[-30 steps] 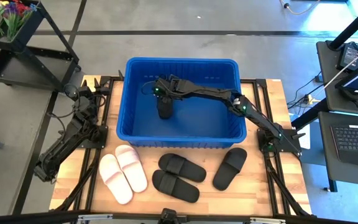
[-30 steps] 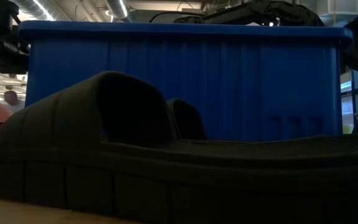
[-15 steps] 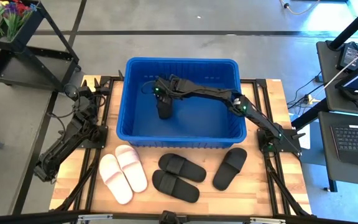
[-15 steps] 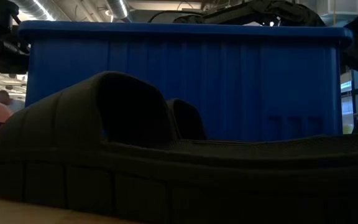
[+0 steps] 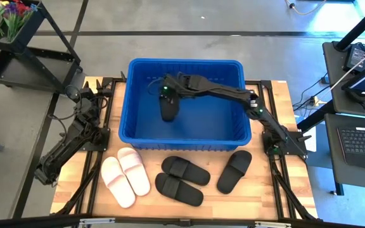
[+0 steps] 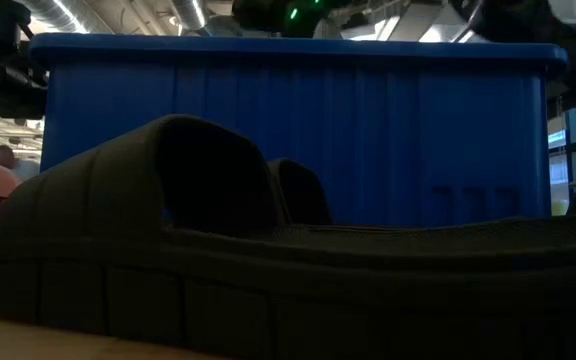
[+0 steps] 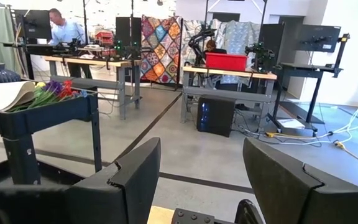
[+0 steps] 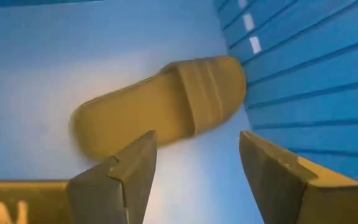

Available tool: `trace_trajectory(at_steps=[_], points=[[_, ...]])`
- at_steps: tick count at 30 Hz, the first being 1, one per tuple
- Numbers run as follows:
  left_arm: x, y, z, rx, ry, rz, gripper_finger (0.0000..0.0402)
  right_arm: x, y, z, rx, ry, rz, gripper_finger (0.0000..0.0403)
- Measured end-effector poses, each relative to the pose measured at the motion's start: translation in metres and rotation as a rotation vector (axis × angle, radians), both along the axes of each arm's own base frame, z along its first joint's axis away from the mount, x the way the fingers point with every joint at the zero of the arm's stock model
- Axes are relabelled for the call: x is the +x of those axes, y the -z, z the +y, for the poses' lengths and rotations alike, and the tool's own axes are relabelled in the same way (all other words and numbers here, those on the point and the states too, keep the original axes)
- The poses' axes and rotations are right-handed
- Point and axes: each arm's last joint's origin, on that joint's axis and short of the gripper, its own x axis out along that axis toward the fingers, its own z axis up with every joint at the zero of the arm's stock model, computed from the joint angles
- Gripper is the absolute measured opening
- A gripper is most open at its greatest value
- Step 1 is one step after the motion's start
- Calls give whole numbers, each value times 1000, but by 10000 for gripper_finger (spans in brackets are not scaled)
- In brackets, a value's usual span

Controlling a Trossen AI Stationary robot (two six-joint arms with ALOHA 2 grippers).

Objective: Pick and place slides into bin
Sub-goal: Put the black slide into the blue bin

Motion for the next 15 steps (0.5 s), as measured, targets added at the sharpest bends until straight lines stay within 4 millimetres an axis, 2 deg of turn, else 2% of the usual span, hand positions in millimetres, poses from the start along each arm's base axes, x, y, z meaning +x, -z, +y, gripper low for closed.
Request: trace_trajectory(at_steps=[4, 8, 11, 15], points=[[0, 0, 0, 0, 0, 0, 224, -29, -42, 28, 27, -31, 10, 228], [0, 0, 0, 0, 0, 1, 224, -67, -83, 61, 86, -28, 9, 228], [0, 0, 0, 1, 1, 0, 224, -95, -106, 98, 166, -29, 13, 228], [0, 0, 0, 0, 0, 1, 224, -125, -124, 155, 244, -34, -1, 228]])
